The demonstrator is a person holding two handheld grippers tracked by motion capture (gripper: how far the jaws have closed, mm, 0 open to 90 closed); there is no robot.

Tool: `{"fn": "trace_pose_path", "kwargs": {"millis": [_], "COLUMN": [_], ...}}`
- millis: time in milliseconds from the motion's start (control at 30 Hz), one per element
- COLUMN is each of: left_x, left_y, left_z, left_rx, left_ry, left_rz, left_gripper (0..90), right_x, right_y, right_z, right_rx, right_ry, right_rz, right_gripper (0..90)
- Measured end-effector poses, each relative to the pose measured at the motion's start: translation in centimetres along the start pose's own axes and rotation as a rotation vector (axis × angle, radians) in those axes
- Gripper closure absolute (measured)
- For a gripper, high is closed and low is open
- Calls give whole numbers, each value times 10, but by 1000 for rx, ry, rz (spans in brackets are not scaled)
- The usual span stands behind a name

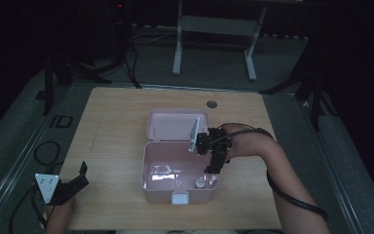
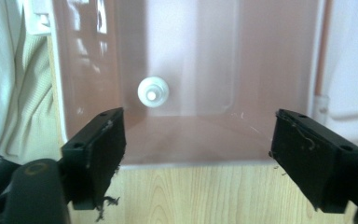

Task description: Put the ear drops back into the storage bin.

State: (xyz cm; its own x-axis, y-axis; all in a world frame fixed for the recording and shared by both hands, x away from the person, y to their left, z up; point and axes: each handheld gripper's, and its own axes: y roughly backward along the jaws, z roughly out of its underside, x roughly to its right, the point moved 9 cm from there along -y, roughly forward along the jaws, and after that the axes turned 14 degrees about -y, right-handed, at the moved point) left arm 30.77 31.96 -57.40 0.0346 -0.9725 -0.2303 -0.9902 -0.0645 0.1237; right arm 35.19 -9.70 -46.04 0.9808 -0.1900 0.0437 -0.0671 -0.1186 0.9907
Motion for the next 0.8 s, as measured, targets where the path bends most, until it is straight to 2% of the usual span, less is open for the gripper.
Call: {"fn": "trace_pose_path", "kwargs": {"millis": [167, 367, 533, 667, 800], "left_x": [0, 1, 1, 0, -3], "left_y": [0, 0, 0, 0, 0], "left_z": [0, 0, 0, 0, 1], "left_rx": [1, 0, -1, -2, -5], "left_ry": [-1, -2, -4, -6, 11], "left_rz": [1, 2, -1, -2, -11], "left_gripper": [24, 24, 24, 24, 23], "right_x": [9, 19, 29, 33, 41], "right_y": [6, 1, -12, -27, -42], "right_z": [16, 43, 66, 78, 92], "right_rx": [9, 3, 10, 49, 77], "right_ry": [-40, -104, -168, -214, -261], "right_rz": [21, 21, 27, 22, 34], "right_gripper": [164, 148, 142, 142, 142]}}
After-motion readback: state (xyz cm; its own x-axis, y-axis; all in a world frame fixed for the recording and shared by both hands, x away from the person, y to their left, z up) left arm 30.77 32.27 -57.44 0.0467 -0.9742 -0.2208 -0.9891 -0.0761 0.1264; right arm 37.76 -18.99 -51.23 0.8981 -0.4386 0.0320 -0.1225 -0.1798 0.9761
